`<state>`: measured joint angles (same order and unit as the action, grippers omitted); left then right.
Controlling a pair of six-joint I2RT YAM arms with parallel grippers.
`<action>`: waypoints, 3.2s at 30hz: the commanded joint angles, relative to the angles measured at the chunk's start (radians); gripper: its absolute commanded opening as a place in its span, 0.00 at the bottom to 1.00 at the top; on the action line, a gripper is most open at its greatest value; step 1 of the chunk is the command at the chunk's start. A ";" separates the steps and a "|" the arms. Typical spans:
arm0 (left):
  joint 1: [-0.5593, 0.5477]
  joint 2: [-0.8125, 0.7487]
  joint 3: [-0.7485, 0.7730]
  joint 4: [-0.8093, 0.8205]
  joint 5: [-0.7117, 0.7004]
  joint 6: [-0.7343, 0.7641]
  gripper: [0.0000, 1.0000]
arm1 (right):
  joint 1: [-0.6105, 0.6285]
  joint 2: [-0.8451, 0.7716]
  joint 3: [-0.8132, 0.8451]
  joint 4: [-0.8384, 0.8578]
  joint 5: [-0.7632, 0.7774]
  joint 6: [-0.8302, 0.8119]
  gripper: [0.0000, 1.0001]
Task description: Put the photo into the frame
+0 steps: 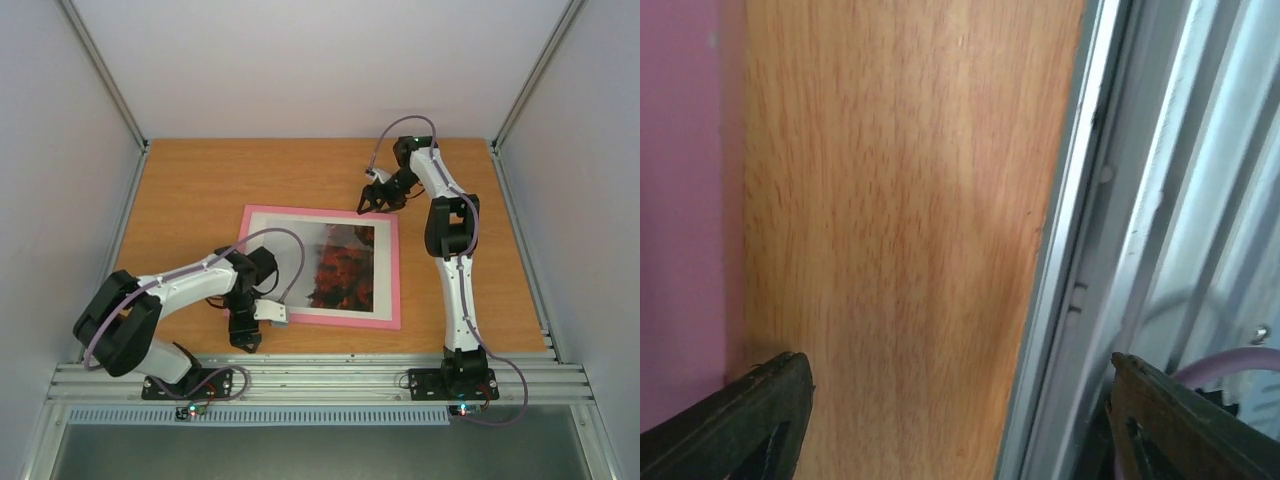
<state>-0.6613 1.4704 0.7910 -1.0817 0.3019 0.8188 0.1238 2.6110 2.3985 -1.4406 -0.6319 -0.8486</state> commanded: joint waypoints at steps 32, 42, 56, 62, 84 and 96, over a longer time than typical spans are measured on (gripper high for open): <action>0.258 0.280 0.241 0.466 -0.271 -0.290 0.83 | -0.052 -0.394 -0.749 -0.154 -0.062 -0.305 0.87; 0.257 0.333 0.298 0.481 -0.224 -0.263 0.84 | -0.015 -0.508 -0.942 -0.123 -0.036 -0.340 0.88; 0.262 0.347 0.290 0.508 -0.248 -0.237 0.84 | 0.042 -0.564 -1.075 -0.046 -0.046 -0.296 0.88; 0.263 0.340 0.267 0.519 -0.265 -0.226 0.84 | 0.065 -0.579 -1.112 -0.032 -0.070 -0.289 0.88; 0.294 0.266 0.228 0.485 -0.260 -0.232 0.88 | 0.001 -0.617 -1.039 0.003 -0.003 -0.218 0.91; 0.413 0.017 0.422 0.299 -0.249 -0.161 0.99 | -0.145 -0.650 -0.570 -0.221 0.003 -0.255 0.98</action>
<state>-0.2707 1.5803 1.0813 -0.7208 0.0406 0.6209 0.0120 2.0235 1.6905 -1.5616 -0.6296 -1.0809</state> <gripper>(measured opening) 0.992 0.984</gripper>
